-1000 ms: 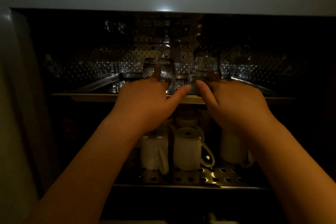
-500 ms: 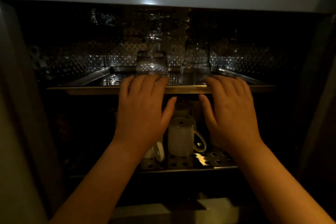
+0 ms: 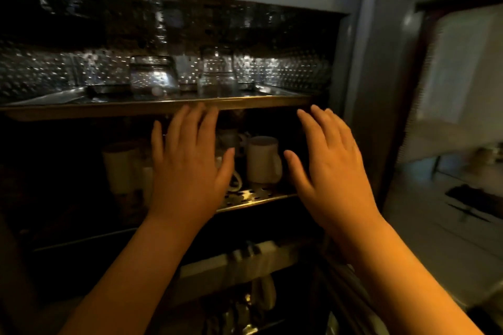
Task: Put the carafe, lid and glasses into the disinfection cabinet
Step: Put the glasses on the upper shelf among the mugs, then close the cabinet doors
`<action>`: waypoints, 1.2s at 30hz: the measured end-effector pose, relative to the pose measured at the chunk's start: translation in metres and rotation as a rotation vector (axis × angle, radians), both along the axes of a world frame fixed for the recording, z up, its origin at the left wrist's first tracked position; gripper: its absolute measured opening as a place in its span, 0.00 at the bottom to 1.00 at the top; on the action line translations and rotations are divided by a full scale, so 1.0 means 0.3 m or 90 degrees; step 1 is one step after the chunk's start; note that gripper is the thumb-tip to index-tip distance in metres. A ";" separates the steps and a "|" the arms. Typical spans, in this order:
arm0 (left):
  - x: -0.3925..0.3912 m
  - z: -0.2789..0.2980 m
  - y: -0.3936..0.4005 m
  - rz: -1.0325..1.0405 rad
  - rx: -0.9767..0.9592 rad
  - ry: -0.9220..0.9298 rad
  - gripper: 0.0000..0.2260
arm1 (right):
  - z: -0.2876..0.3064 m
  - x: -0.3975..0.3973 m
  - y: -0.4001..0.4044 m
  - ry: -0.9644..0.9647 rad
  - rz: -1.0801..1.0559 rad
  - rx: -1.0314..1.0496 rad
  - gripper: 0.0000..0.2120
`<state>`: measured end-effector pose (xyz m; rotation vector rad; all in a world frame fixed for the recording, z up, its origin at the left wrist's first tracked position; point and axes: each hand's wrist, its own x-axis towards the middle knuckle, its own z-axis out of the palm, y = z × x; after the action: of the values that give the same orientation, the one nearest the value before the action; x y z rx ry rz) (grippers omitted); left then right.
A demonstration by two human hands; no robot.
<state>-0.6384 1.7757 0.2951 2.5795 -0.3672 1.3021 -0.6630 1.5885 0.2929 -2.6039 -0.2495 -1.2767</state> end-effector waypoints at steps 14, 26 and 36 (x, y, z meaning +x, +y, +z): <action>-0.399 -0.143 -0.710 -0.300 0.107 0.108 0.24 | -0.047 -0.657 -0.526 0.041 -0.276 -0.010 0.29; -0.524 -0.196 -0.969 -0.423 0.126 0.165 0.32 | -0.066 -0.999 -0.647 0.211 -0.443 -0.016 0.30; -0.584 -0.188 -1.023 -0.517 0.106 0.232 0.35 | -0.096 -1.153 -0.548 0.094 -0.483 0.034 0.04</action>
<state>-0.8136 1.4688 0.2386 2.2836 -1.3048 0.5224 -1.0091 1.4241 0.2639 -2.8192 0.8615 -1.2268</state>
